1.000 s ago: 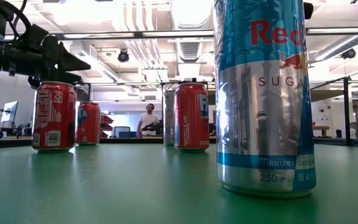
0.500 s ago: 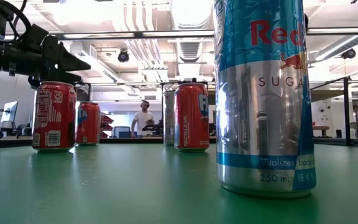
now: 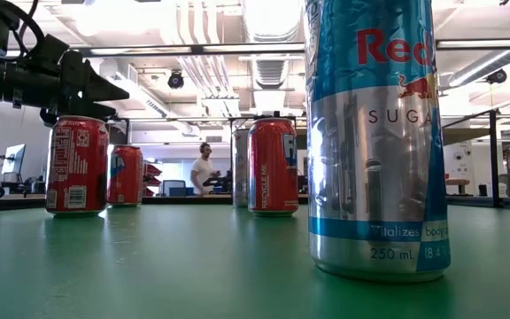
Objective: Place canned beverage on shelf
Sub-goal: Put the top blue soda can on the shelf
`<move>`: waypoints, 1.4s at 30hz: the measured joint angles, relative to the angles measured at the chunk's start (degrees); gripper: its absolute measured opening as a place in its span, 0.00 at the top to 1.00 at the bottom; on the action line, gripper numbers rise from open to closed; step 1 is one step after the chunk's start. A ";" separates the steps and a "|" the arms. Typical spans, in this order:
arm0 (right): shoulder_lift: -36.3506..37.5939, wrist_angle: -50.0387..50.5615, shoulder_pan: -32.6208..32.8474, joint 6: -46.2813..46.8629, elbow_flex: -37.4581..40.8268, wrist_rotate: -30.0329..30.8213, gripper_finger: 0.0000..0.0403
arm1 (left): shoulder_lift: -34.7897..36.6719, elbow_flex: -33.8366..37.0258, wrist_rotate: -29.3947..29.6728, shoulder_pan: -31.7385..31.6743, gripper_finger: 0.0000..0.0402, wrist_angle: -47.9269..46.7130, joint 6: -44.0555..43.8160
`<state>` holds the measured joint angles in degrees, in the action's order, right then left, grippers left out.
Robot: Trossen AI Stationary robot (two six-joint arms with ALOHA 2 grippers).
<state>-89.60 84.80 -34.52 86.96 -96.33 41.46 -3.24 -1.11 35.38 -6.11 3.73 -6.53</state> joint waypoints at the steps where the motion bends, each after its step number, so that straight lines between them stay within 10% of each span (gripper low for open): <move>1: -0.32 -0.86 -0.52 -1.18 0.00 -0.08 0.39 | 0.00 -0.01 0.00 0.00 0.04 0.00 -0.02; 42: -1.92 -10.37 -9.03 -9.05 0.00 -0.56 0.39 | 0.02 -0.01 0.00 0.00 0.04 0.00 -0.02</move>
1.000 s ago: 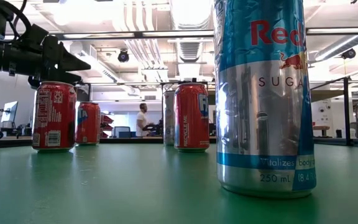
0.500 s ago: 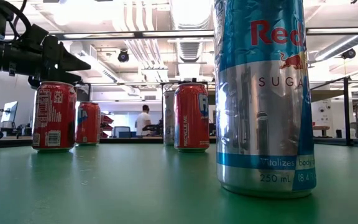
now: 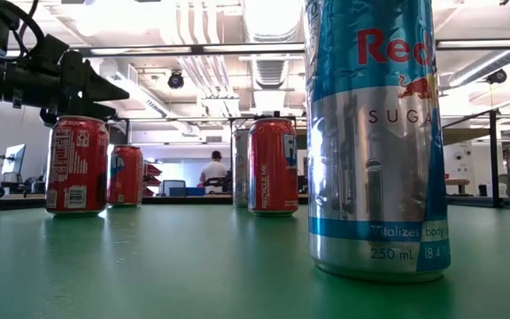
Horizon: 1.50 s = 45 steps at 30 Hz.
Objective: Place canned beverage on shelf
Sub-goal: Put the top blue soda can on the shelf, then move the blue soda can to the center of the table
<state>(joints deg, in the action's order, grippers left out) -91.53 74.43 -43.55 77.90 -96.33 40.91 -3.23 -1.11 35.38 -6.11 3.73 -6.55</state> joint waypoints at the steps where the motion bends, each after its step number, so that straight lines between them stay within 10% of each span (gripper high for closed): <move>1: 0.00 0.00 0.00 0.00 0.00 -0.02 0.39 | 0.00 0.01 0.01 0.00 0.04 0.00 0.00; 25: 0.39 2.61 1.90 -3.38 0.00 -4.09 0.11 | 0.00 0.01 0.00 0.02 0.04 0.02 0.00; 45: 3.20 12.30 24.48 5.55 0.00 -17.37 0.10 | 0.00 -0.01 0.00 0.02 0.04 0.00 0.00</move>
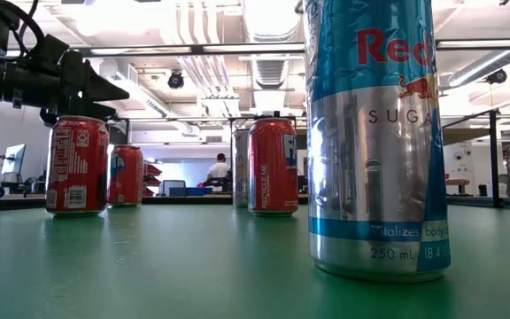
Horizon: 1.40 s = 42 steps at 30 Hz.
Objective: Place canned beverage on shelf
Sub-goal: Move the blue soda can to the center of the table
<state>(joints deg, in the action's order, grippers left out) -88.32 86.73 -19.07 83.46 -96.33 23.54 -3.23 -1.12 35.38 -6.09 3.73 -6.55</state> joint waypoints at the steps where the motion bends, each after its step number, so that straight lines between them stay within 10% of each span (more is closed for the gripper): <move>1: -0.43 -0.09 2.16 0.69 0.00 -0.01 0.10 | -0.01 0.01 0.02 0.00 0.04 0.01 0.00; 19: -8.53 -2.52 31.76 18.01 0.00 5.02 0.10 | -0.01 0.02 0.01 -0.01 0.04 0.02 0.00; 42: -18.08 -16.77 49.01 24.24 -3.62 -4.03 0.10 | 0.00 0.02 0.01 -0.02 0.04 0.02 0.00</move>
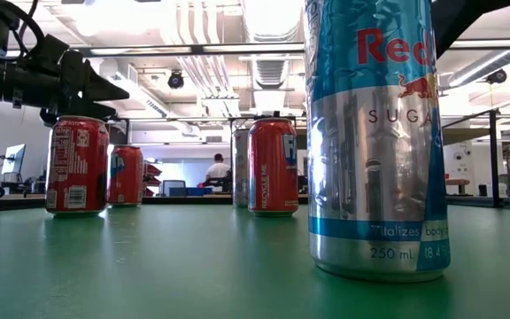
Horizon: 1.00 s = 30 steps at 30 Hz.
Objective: Place canned beverage on shelf
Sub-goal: Move the blue soda can to the center of the table
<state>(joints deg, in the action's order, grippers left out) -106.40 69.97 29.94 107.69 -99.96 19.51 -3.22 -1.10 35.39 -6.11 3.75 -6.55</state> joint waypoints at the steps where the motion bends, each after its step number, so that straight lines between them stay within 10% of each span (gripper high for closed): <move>1: -0.67 -0.44 0.45 -0.99 -0.75 0.00 0.10 | -0.01 -0.01 -0.01 0.01 0.04 -0.01 0.00; 30: -12.19 -1.00 8.61 -7.18 -16.95 3.02 0.10 | 0.00 -0.02 0.01 0.02 0.04 0.00 0.00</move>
<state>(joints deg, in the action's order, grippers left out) -118.59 68.96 38.55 100.51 -116.90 22.52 -3.22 -1.13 35.40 -6.09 3.75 -6.55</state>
